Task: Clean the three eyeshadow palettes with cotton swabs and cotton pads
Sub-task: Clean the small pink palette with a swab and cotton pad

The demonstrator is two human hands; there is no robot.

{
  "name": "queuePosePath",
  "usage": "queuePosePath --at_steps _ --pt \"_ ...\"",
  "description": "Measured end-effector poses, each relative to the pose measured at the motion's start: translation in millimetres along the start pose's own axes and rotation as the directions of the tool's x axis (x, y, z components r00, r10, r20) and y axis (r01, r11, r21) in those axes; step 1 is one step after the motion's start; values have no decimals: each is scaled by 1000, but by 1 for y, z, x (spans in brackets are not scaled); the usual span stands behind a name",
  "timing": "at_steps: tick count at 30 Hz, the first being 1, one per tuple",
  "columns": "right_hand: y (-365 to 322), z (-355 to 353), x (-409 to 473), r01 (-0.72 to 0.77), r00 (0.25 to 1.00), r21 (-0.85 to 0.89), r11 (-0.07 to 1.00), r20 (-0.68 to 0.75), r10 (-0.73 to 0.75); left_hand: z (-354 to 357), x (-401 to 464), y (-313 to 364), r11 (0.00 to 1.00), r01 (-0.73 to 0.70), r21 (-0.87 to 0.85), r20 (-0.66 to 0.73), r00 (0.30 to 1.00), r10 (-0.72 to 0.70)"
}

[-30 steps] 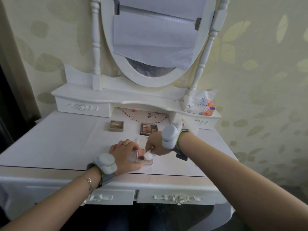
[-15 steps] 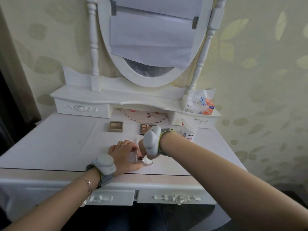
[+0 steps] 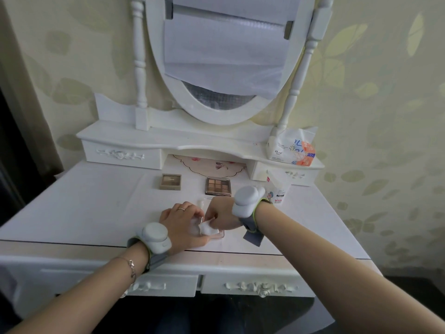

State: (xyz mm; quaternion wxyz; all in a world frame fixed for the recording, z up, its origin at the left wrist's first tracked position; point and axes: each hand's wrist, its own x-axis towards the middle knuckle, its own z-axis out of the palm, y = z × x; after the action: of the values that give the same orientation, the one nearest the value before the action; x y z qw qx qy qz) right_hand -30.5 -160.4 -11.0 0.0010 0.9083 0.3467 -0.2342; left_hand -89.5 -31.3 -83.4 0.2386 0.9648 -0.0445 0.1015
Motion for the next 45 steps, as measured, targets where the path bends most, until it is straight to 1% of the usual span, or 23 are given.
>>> queuePosePath --at_steps 2,4,7,9,10,11,15,18,20,21,23,25,27,28,30,33,35,41,43,45 --pt "-1 1 -1 -34 999 26 999 -8 34 1 1 -2 1000 -4 2 -7 1000 4" --pt "0 3 -4 -37 999 77 996 -6 38 3 2 -4 1000 -5 1 -2 1000 5" --pt "-1 0 -8 -67 998 107 992 29 64 6 2 -4 1000 7 -22 -25 1000 -7" --pt "-2 -4 -7 -114 987 39 993 116 109 7 2 -1 999 23 -32 -58 998 -25" --pt "-2 -6 -7 -136 976 -5 991 172 135 6 2 -1 999 22 -29 -61 998 -23" --pt "-2 -8 -9 -159 967 -42 986 194 164 5 3 0 1000 14 -20 -47 999 -15" --pt "1 -11 -13 -175 967 -98 980 171 189 2 5 -6 1000 -10 -18 31 999 11" --pt "1 -5 -2 -175 964 -228 958 158 214 3 4 -7 1000 1 6 7 1000 -1" --pt "2 -7 -8 -167 979 -324 931 59 196 5 4 -6 1000 20 14 -15 1000 -19" --pt "4 -10 -13 -176 983 -332 927 -18 181 5 4 -5 1000 20 18 -19 1000 -20" --pt "15 -16 -23 -203 975 -215 955 -138 176 6 4 -6 1000 12 20 3 1000 -12" --pt "33 -17 -26 -205 948 -11 979 -250 196 4 4 -7 1000 5 4 25 1000 -6" --pt "48 -10 -22 -140 914 218 966 -345 211 0 4 -5 1000 12 -17 56 998 -11" --pt "51 -5 -19 -89 894 346 934 -386 228 -2 3 -5 1000 10 -17 73 997 -8" --pt "52 5 -13 -12 847 575 818 -429 314 -5 3 -6 1000 -6 -11 109 994 7" --pt "51 12 -2 44 793 794 607 -397 462 -6 3 -8 1000 -20 -9 126 992 21" --pt "49 13 4 54 785 852 521 -359 505 -4 2 -8 1000 -26 -13 115 993 27" --pt "46 11 17 69 814 932 356 -259 520 -1 2 -9 999 -38 9 87 995 37" --pt "45 9 17 95 823 949 301 -245 513 0 1 -10 999 -40 4 82 996 40" --pt "47 7 14 112 824 956 271 -242 513 0 1 -9 999 -42 4 86 995 42"
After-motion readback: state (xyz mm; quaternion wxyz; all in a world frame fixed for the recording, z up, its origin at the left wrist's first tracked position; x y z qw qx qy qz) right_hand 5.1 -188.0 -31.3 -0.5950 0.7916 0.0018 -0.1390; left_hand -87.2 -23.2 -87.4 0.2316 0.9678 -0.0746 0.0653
